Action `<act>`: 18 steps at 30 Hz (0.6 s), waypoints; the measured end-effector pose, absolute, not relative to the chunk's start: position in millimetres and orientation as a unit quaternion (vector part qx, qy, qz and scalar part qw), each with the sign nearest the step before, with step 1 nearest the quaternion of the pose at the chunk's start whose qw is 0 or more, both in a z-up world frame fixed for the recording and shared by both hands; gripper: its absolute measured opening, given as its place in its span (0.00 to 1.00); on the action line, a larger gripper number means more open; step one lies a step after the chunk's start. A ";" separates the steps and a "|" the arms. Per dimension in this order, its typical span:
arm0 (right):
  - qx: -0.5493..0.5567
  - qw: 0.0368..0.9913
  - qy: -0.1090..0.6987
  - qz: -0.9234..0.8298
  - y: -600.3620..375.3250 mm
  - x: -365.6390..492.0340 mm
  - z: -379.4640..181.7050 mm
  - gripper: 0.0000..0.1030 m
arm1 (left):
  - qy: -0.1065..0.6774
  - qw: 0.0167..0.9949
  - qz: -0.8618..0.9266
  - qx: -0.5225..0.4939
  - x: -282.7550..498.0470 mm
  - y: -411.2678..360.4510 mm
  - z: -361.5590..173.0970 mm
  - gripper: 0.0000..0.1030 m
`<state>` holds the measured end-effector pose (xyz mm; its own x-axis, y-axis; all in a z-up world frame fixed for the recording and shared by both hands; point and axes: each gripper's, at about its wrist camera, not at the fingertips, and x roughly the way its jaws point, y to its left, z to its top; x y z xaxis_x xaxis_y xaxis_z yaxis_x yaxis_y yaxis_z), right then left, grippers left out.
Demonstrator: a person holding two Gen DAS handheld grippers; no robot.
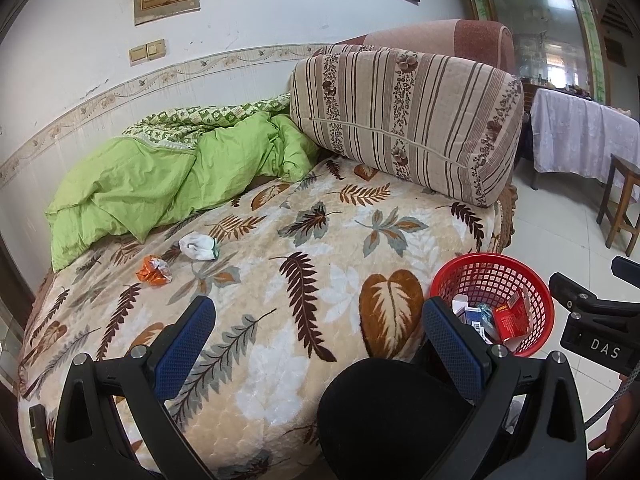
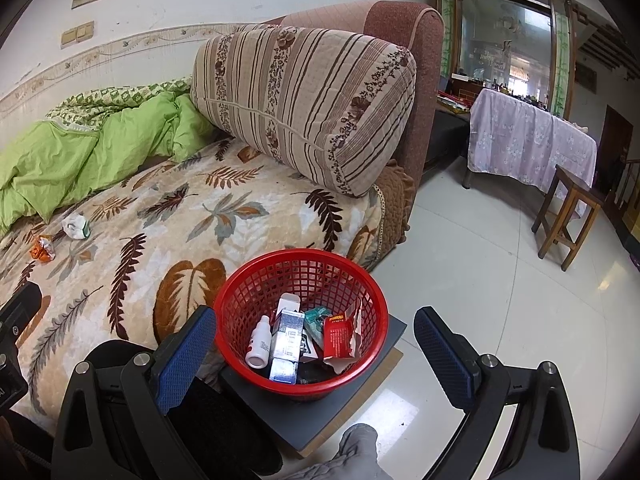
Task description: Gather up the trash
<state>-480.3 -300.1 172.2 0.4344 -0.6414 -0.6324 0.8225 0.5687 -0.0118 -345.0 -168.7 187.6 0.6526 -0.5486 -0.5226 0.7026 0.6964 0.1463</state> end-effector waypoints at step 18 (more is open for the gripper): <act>0.140 0.863 0.299 -0.383 -298.2 -435.4 180.5 0.97 | 0.278 0.901 -0.311 0.118 -305.2 -139.8 187.8 1.00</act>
